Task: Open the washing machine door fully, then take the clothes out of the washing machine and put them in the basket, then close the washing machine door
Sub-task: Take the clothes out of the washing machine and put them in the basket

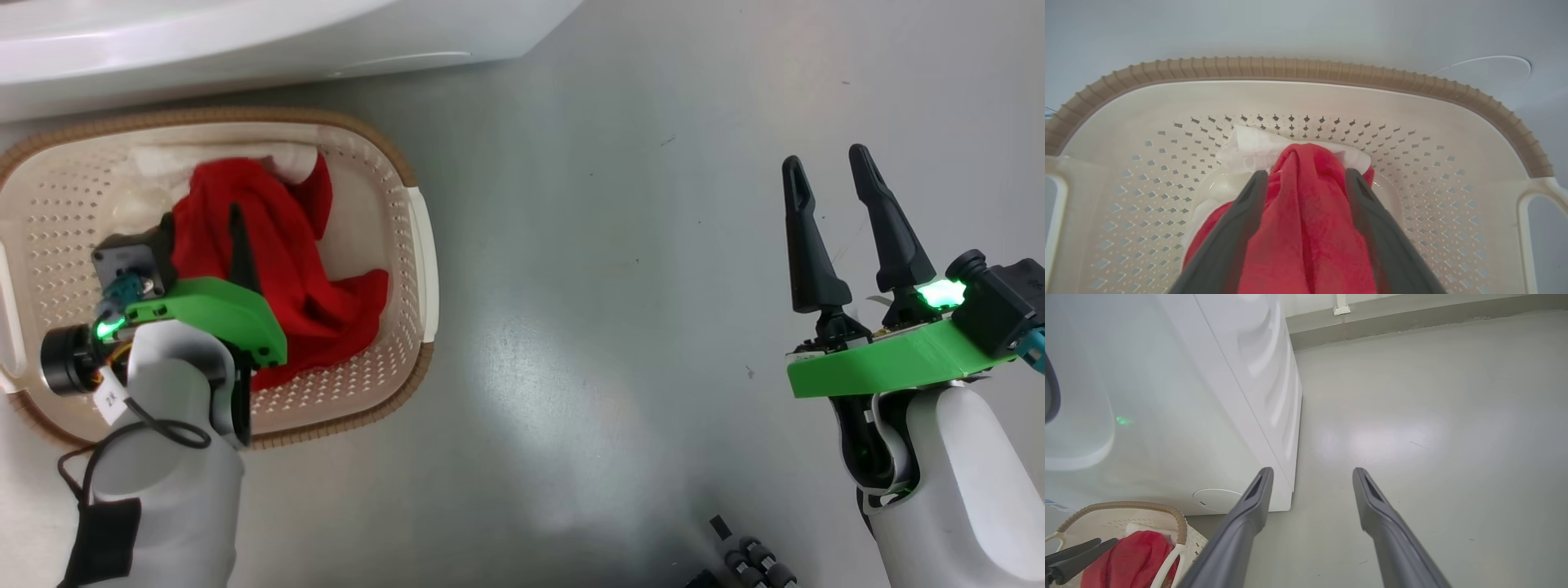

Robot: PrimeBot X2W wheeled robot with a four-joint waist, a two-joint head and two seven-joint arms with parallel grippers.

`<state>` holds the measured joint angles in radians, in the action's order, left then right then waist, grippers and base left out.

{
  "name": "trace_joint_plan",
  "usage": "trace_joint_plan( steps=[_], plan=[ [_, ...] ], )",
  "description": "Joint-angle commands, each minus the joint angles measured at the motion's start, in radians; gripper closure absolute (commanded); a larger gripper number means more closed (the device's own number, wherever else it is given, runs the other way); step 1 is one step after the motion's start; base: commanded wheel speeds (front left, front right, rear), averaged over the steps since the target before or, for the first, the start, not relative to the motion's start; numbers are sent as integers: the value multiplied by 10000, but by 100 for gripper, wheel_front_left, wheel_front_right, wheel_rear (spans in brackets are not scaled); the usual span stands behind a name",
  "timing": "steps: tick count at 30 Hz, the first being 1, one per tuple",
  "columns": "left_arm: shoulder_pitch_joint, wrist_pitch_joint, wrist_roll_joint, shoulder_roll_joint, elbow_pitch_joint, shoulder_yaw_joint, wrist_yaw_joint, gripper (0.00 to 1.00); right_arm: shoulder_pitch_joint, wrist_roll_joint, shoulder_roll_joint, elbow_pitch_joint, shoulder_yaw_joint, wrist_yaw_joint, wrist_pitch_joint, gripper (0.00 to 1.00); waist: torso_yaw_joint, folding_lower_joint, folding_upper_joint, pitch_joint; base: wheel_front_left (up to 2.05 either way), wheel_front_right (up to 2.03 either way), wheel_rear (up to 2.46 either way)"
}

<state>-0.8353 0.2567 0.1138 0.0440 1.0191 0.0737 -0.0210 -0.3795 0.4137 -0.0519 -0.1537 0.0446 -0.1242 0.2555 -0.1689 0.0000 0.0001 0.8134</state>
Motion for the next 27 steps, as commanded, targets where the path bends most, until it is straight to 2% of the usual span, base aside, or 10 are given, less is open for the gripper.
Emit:
trace_joint_plan(
  steps=[1, 10, 27],
  plan=[
    [201, 51, -118, 272, -62, 248, 24, 0, 90, 56, 15, 197, 138, -65, 63, 0, 14, 0, -1, -15, 0, 0, 0],
    [496, 51, -51, 208, -531, 399, 111, 0, 138, 19, 15, 78, 110, -65, 63, 0, 120, 0, -1, -488, 0, 0, 0],
    [2391, 51, -205, 79, -3818, 672, 373, 0, 750, -135, 16, -333, 222, -65, 63, 0, 249, 0, -1, -2755, 0, 0, 0]
  ],
)
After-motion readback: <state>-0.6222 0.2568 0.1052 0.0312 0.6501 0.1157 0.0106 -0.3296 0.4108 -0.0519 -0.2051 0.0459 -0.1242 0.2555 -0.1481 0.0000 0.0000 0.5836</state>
